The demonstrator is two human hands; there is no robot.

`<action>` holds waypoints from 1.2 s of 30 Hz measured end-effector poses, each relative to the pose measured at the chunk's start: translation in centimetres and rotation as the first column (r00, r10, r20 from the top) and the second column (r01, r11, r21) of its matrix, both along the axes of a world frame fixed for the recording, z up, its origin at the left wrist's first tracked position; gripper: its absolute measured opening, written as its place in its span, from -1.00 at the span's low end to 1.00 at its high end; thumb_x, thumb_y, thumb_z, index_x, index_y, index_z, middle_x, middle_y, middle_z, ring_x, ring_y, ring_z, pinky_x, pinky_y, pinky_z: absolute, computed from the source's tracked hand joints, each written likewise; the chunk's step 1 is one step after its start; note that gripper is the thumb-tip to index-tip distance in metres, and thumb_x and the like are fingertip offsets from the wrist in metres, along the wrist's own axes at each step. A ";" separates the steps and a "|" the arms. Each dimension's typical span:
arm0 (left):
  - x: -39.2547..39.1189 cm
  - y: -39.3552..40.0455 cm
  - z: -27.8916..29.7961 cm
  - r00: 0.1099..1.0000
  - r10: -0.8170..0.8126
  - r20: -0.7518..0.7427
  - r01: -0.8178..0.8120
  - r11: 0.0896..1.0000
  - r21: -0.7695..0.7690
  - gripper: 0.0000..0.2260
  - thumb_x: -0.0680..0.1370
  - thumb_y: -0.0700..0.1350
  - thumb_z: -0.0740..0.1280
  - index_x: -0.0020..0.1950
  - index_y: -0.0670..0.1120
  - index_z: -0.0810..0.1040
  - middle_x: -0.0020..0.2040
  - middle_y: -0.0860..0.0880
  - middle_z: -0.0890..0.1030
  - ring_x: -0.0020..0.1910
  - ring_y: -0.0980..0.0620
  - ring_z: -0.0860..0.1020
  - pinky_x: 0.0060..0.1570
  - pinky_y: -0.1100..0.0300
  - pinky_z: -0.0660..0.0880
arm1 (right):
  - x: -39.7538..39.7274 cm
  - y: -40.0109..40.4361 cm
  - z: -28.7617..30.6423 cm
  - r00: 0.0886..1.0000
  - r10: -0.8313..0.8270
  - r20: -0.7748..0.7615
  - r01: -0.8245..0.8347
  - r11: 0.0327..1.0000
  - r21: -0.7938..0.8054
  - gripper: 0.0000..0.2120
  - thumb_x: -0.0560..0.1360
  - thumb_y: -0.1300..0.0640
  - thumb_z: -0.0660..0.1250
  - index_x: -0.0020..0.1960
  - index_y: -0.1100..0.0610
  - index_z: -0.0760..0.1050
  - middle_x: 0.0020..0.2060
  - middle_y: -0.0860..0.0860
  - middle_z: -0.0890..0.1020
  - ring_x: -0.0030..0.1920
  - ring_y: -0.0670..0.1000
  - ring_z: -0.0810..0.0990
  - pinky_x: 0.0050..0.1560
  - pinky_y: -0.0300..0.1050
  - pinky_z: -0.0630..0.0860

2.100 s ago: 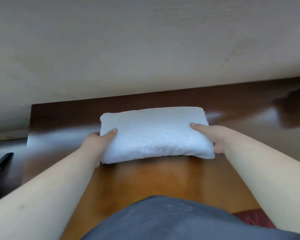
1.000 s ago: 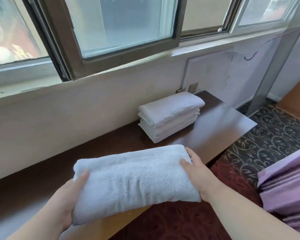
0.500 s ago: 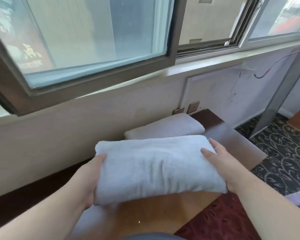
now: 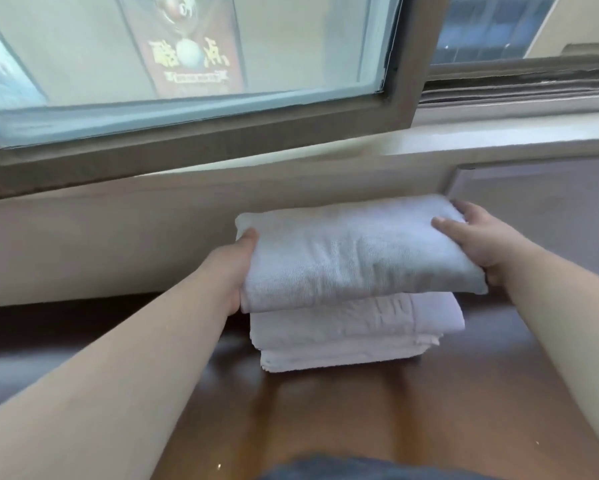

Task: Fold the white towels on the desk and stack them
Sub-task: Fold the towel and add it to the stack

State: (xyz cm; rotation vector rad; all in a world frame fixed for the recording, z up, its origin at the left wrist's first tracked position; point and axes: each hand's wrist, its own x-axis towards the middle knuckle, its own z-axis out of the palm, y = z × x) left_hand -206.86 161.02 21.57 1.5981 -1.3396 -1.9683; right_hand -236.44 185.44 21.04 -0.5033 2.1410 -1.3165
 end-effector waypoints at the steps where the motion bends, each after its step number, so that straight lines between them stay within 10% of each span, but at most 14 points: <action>1: -0.1 0.0 -0.8 0.999 0.009 0.038 -0.009 1.000 -0.014 -0.53 0.48 0.31 0.37 0.14 -0.05 0.58 -0.07 -0.04 0.73 -0.16 -0.10 0.72 -0.11 -0.08 0.65 | -0.3 -0.5 -0.9 1.000 0.013 0.007 -0.013 1.000 0.015 -0.28 0.35 -0.17 0.49 0.45 -0.01 0.41 0.10 -0.02 0.71 -0.03 -0.02 0.74 -0.11 -0.11 0.65; 3: 0.2 0.7 -2.9 0.994 0.011 0.111 -0.012 1.000 0.003 -0.48 0.52 0.30 0.33 0.23 -0.11 0.56 0.01 -0.08 0.70 -0.08 -0.12 0.69 0.07 -0.11 0.61 | 0.1 -0.4 -3.2 0.999 0.039 0.002 -0.039 0.995 0.095 -0.36 0.42 -0.14 0.49 0.44 -0.04 0.41 0.08 -0.09 0.70 -0.08 -0.05 0.73 -0.20 -0.20 0.62; 7: 0.9 2.4 -6.1 0.933 -0.100 0.345 0.137 0.987 -0.082 -0.36 0.57 0.34 0.13 0.47 -0.08 0.38 0.19 -0.10 0.59 0.07 -0.16 0.60 0.19 -0.10 0.53 | 1.3 1.9 -7.4 1.000 0.013 0.014 -0.016 0.974 0.227 -0.31 0.46 -0.22 0.44 0.51 -0.12 0.31 0.25 -0.07 0.59 0.15 0.07 0.61 0.26 0.06 0.54; 13: 0.4 1.7 -5.7 0.858 -0.046 0.511 0.248 0.909 -0.335 -0.38 0.59 0.25 0.21 0.56 -0.05 0.24 0.42 -0.15 0.43 0.30 -0.21 0.47 0.29 -0.03 0.42 | 1.0 1.9 -6.3 0.995 0.086 -0.050 -0.062 0.930 0.362 -0.15 0.46 -0.26 0.43 0.60 0.01 0.16 0.39 0.05 0.49 0.24 0.10 0.55 0.12 -0.04 0.49; 17: -0.4 4.2 -3.1 0.825 0.002 0.566 0.503 0.454 -0.735 -0.52 0.64 0.09 0.18 0.54 0.02 0.27 0.44 -0.14 0.38 0.40 -0.18 0.36 0.37 -0.10 0.34 | 2.4 -0.4 -3.7 0.782 0.391 -0.486 -0.177 0.886 0.428 -0.24 0.51 -0.21 0.31 0.61 -0.02 0.12 0.57 0.07 0.26 0.54 0.16 0.22 0.53 0.13 0.19; 19: -1.7 6.4 -2.8 0.711 -0.167 0.683 0.702 0.221 -0.677 -0.53 0.65 0.11 0.13 0.57 0.08 0.25 0.55 -0.05 0.28 0.51 -0.10 0.23 0.48 -0.02 0.16 | 4.3 -1.4 -3.1 0.629 0.577 -0.521 -0.312 0.801 0.511 -0.26 0.50 -0.36 0.09 0.62 -0.14 0.07 0.62 0.02 0.15 0.60 0.12 0.08 0.58 0.17 0.05; 24: -1.3 10.7 -6.2 0.332 -0.183 0.925 0.942 0.115 -0.315 -0.44 0.64 0.28 -0.09 0.52 0.32 -0.36 0.63 0.04 -0.24 0.59 -0.05 -0.25 0.53 -0.13 -0.25 | 8.7 0.0 -6.5 0.422 0.802 -0.423 -0.375 0.579 0.725 -0.29 0.54 -0.43 -0.15 0.59 -0.25 -0.32 0.65 -0.03 -0.13 0.63 0.15 -0.21 0.54 0.34 -0.14; 28: 0.5 12.1 -7.3 0.260 -0.180 0.949 0.966 0.045 -0.256 -0.44 0.62 0.30 -0.16 0.28 0.40 -0.63 0.60 0.01 -0.34 0.57 -0.12 -0.33 0.49 -0.20 -0.30 | 10.1 2.2 -7.8 0.327 0.820 -0.470 -0.327 0.565 0.758 -0.29 0.53 -0.42 -0.19 0.56 -0.26 -0.41 0.64 0.06 -0.17 0.61 0.27 -0.22 0.51 0.42 -0.09; 36: 0.5 11.9 -6.3 0.134 -0.211 0.968 0.990 -0.013 -0.140 -0.40 0.64 0.29 -0.06 0.39 0.32 -0.52 0.60 -0.03 -0.34 0.57 -0.16 -0.31 0.50 -0.22 -0.26 | 10.5 1.8 -7.3 0.320 0.876 -0.360 -0.323 0.459 0.828 -0.08 0.46 -0.53 0.01 0.56 -0.22 -0.44 0.63 0.04 -0.28 0.60 0.24 -0.31 0.50 0.41 -0.20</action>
